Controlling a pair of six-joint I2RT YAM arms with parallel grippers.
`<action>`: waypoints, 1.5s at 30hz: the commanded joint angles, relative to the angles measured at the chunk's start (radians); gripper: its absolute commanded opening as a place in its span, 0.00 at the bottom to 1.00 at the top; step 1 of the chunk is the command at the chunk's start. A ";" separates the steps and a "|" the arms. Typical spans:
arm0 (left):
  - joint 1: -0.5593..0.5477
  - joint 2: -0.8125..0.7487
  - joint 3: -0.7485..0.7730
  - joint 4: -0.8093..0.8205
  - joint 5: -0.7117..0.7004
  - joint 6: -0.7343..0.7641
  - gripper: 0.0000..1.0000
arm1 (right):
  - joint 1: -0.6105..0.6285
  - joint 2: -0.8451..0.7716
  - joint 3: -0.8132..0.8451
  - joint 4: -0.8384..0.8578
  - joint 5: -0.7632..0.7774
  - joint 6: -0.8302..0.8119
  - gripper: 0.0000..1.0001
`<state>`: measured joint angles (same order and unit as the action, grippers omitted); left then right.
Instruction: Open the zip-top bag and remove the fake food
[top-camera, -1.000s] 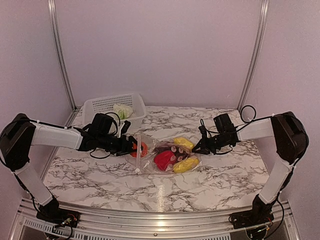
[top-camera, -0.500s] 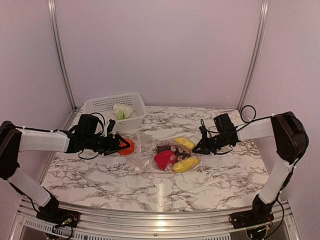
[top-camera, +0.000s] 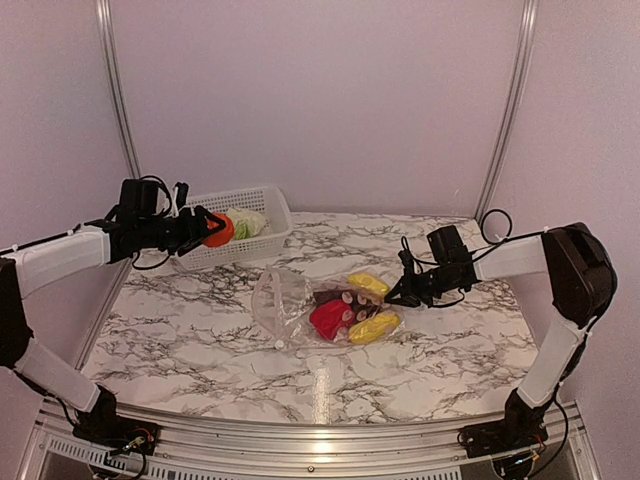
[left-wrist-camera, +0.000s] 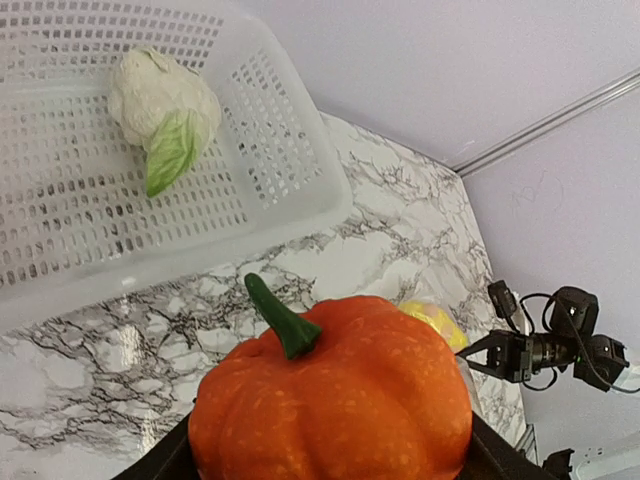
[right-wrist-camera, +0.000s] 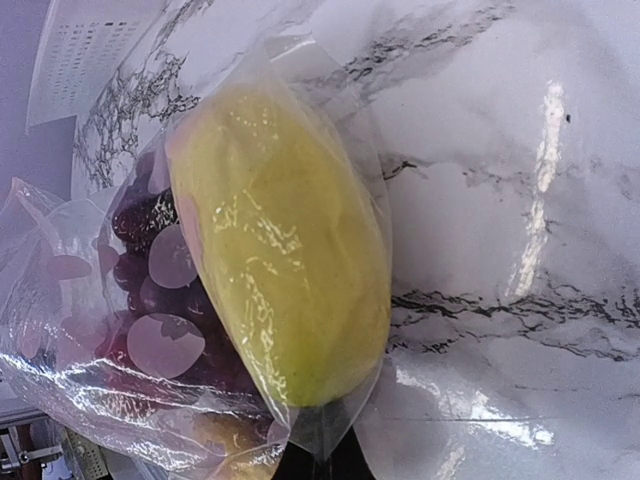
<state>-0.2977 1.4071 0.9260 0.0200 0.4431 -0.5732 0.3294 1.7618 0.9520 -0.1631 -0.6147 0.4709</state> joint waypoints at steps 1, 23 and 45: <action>0.079 0.091 0.217 -0.144 -0.143 0.064 0.50 | -0.011 0.018 0.042 0.020 0.005 0.000 0.00; 0.100 0.840 0.966 -0.461 -0.534 0.267 0.70 | -0.010 0.041 0.086 -0.016 -0.018 -0.009 0.00; -0.004 0.041 0.106 -0.255 0.057 0.227 0.75 | -0.010 0.009 0.050 0.030 -0.052 -0.040 0.00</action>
<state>-0.2710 1.5333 1.2346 -0.3096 0.2840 -0.3058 0.3267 1.7916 1.0035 -0.1650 -0.6498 0.4435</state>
